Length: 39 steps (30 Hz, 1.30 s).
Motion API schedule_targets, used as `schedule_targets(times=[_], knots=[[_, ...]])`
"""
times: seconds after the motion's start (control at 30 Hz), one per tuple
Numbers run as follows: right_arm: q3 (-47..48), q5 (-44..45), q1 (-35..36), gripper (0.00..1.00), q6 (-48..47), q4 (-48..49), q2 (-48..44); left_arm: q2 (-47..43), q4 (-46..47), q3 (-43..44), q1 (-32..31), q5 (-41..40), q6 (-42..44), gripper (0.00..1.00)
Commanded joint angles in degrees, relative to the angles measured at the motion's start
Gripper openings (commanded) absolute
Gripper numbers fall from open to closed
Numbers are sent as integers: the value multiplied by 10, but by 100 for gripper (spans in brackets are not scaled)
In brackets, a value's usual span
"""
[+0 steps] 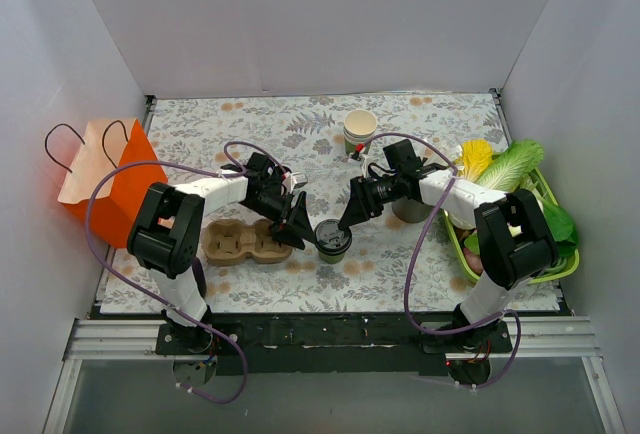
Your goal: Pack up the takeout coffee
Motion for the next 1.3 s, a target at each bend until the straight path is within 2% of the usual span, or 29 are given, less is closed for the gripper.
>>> schedule_targets(times=[0.0, 0.17, 0.3, 0.43, 0.53, 0.57, 0.73, 0.8, 1.07, 1.17, 1.27], knots=[[-11, 82, 9, 53, -38, -21, 10, 57, 18, -43, -3, -352, 44, 60], [-11, 84, 9, 53, -41, -23, 9, 75, 7, -43, -3, -379, 45, 61], [-9, 85, 9, 53, -41, -22, 9, 86, 1, -39, -3, -419, 38, 67], [-8, 86, 9, 53, -42, -22, 8, 75, -3, -32, -5, -411, 46, 67], [5, 87, 9, 53, -45, -26, 7, 56, -16, -11, -4, -313, 72, 65], [16, 81, 9, 53, -46, -27, 3, 47, -17, 0, -5, -242, 81, 66], [69, 58, 4, 62, -58, -50, -10, -34, 28, 16, -5, -87, 81, 71], [96, 52, 2, 66, -92, -62, -16, -49, 40, 25, -5, -50, 82, 72], [152, 68, 2, 72, -193, -119, -37, -73, 31, 67, -3, -47, 124, 75], [181, 73, 7, 75, -286, -173, -52, -89, 31, 81, 6, -62, 126, 76], [212, 82, 28, 79, -448, -272, -57, -108, 25, 92, 15, -80, 124, 78]])
